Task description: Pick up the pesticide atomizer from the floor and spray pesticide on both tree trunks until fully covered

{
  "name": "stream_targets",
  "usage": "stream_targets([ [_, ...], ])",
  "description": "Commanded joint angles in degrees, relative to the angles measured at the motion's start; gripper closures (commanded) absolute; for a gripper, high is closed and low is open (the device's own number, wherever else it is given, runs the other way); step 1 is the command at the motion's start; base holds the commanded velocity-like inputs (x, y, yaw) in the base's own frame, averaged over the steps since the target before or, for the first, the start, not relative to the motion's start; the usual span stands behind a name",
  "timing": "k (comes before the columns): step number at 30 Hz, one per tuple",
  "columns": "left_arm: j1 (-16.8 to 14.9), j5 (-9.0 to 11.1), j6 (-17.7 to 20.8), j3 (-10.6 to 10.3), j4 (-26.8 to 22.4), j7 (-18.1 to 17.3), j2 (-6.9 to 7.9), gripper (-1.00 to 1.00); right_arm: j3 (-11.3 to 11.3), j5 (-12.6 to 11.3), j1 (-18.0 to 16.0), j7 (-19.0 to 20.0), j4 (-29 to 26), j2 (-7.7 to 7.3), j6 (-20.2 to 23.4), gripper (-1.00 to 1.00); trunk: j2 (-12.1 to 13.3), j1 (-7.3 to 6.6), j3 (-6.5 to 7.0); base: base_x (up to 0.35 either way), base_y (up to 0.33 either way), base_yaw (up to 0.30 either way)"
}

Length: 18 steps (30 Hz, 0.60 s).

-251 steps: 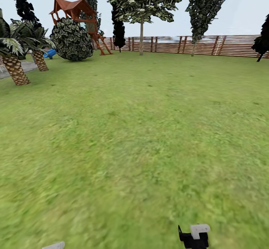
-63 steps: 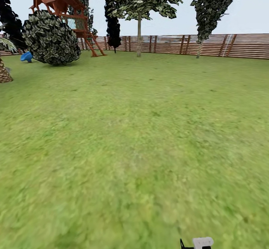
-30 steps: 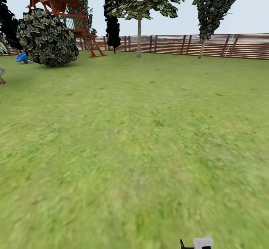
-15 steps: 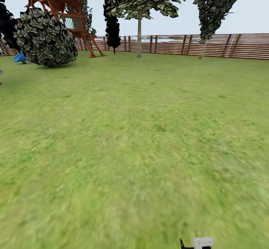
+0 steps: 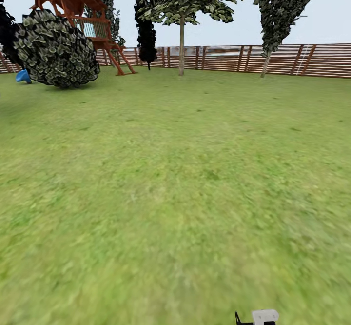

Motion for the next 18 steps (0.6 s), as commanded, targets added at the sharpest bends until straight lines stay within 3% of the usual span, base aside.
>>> stream_targets([
  [1,-0.03,0.02,-0.18,0.39,0.04,-0.12,-0.01,1.0,0.51,-0.52,-0.02,-0.11,0.01,0.0,-0.14,-1.0,-0.02,0.02,-0.05,0.338,0.0,0.0],
  [18,-0.03,0.02,-0.18,0.39,-0.04,-0.12,-0.01,1.0,0.51,-0.52,-0.02,-0.11,0.02,0.0,-0.14,-1.0,-0.02,0.02,-0.05,0.338,0.0,0.0],
])
